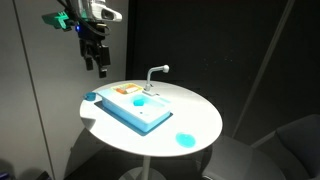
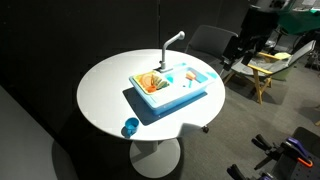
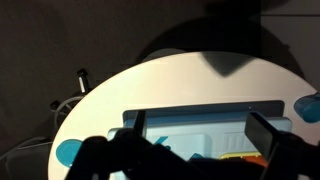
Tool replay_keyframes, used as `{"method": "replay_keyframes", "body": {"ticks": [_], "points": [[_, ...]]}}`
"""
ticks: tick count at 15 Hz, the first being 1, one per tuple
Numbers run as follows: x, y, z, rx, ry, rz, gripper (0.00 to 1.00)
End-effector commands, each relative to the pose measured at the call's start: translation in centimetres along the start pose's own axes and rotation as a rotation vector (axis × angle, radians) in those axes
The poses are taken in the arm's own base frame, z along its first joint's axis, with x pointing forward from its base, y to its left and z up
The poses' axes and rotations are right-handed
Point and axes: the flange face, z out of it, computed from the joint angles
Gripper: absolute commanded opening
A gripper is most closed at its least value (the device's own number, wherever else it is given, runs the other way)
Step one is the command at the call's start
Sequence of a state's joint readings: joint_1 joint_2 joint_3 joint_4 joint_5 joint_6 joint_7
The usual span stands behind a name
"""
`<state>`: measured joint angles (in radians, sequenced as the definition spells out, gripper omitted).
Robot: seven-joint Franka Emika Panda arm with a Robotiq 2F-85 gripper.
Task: Remove the blue plate from the sink and put it on the table
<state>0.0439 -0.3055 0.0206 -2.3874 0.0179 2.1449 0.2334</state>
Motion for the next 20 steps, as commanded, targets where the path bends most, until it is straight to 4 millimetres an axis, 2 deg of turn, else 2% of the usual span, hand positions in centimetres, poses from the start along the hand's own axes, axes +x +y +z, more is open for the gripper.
{"method": "replay_keyframes", "body": {"ticks": [1,8,15,20], "points": [[-0.3,1.6,-0.8,0.054,-0.042,-0.043,1.00],[0.0,4.3,-0.1,0.036,-0.186,-0.072,1.00],[1.3,5.2,0.3,-0.061,-0.224,-0.094,1.00],[2.3,5.3,1.0,-0.126,-0.190,-0.183,1.00]]}}
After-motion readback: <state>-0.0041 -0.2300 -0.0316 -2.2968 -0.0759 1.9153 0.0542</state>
